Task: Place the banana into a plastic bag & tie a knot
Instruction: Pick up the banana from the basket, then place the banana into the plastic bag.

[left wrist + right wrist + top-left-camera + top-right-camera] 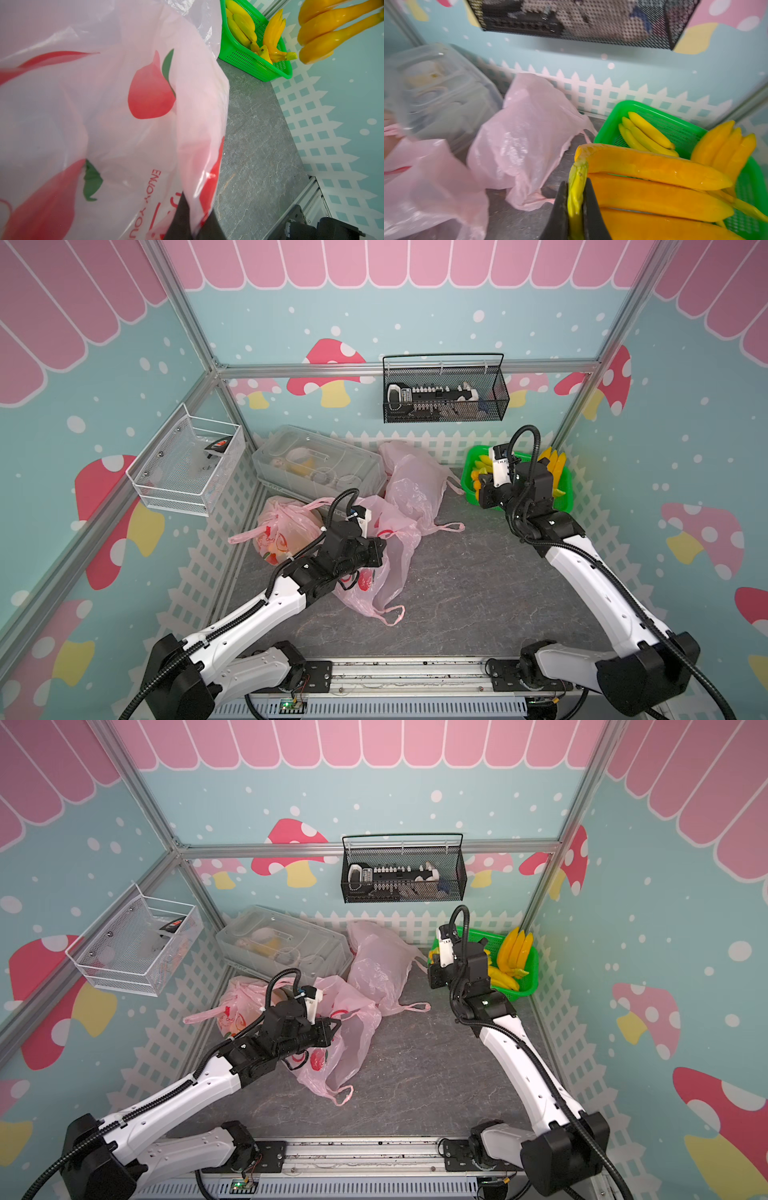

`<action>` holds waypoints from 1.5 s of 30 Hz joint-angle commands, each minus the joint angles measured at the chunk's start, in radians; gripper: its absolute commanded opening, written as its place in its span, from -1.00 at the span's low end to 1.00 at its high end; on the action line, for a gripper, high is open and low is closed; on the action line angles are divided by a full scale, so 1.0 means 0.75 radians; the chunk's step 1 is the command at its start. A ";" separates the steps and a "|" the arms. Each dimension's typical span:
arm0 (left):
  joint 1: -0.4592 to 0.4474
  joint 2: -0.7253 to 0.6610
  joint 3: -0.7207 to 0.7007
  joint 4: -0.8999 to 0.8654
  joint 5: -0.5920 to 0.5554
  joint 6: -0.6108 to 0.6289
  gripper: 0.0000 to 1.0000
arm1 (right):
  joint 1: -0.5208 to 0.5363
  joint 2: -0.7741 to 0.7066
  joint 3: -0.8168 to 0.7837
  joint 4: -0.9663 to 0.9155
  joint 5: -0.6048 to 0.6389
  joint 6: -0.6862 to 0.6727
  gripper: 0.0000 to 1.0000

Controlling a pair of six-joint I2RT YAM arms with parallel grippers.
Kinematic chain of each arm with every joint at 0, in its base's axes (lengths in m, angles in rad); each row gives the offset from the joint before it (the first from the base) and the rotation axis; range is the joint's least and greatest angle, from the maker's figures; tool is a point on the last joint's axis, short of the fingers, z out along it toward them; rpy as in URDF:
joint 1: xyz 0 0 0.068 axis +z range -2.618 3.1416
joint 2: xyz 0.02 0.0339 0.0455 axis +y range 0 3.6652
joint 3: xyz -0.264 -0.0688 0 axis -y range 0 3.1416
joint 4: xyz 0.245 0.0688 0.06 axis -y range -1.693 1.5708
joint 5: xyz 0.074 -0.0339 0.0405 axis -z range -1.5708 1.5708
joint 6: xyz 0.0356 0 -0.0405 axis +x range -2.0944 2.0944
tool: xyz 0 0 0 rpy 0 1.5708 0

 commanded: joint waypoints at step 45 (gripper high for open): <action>0.020 -0.156 0.061 -0.140 0.483 0.219 -1.00 | 0.953 -0.114 -0.403 0.133 -0.458 -0.332 -1.00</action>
